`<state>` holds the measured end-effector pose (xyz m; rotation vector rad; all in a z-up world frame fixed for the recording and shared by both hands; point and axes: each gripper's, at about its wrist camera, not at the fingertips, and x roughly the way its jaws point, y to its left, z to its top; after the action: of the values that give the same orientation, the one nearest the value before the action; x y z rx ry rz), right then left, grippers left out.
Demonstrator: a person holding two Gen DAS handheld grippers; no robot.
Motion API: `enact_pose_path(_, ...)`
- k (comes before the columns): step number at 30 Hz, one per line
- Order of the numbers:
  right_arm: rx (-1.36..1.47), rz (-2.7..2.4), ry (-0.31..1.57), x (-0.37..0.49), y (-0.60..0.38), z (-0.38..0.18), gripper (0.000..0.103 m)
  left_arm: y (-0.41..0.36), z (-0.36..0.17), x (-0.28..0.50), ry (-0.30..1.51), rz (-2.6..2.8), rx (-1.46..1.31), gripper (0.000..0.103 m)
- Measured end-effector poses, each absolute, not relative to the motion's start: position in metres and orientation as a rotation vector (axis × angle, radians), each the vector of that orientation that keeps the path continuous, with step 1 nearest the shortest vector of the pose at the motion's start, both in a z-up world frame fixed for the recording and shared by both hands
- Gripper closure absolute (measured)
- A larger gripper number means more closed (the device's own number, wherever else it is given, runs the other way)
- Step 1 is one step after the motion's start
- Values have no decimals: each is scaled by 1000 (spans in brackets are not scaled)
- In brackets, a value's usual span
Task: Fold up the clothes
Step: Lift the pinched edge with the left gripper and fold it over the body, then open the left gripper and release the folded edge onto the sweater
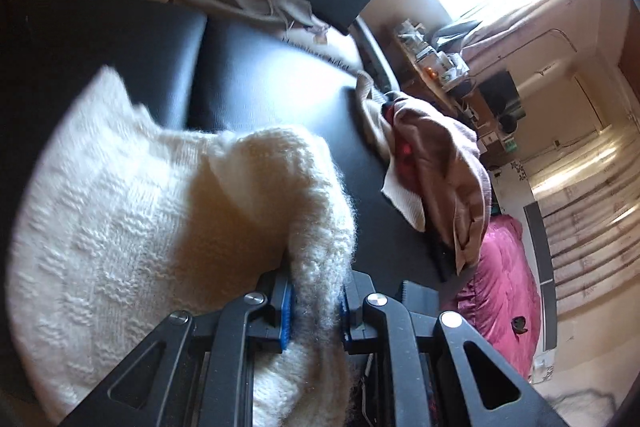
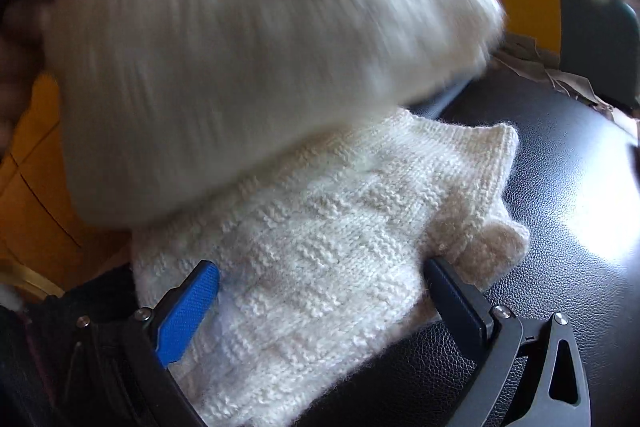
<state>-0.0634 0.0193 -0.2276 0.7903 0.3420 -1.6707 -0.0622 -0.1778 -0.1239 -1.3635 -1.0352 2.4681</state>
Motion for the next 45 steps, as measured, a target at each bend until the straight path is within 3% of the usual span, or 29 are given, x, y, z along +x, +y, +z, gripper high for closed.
enact_pose_path(11, 767, -1685, 361, -59, 28, -232, 0, -161, -171, -87, -1068, 2312, -1506, 87)
enact_pose_path(15, 752, -1700, 372, -56, 33, -232, 0, -167, -176, -91, -1183, 2252, -1549, 84)
enact_pose_path(19, 755, -1715, 461, -50, 44, -225, 0, -164, -157, -88, -1211, 2216, -1554, 75)
enact_pose_path(23, 781, -1756, 474, -49, 77, -215, 0, -160, -128, -82, -1197, 2120, -1488, 74)
enact_pose_path(29, 884, -1799, 474, -38, 129, -216, 0, -191, -81, -51, -1027, 2334, -1293, 74)
enact_pose_path(33, 913, -1778, 401, -20, 149, -202, 0, -233, -78, -20, -925, 2579, -1229, 74)
enact_pose_path(40, 877, -1598, 94, -3, 98, -140, 0, -285, -127, 34, -952, 2824, -1178, 74)
enact_pose_path(41, 900, -1573, 76, -3, 87, -143, 2, -285, -130, 39, -940, 2830, -1157, 74)
enact_pose_path(43, 964, -1545, 74, -5, 65, -153, 17, -284, -136, 43, -915, 2815, -1118, 74)
enact_pose_path(45, 1069, -1539, 88, -11, 44, -170, 56, -277, -140, 43, -883, 2796, -1078, 74)
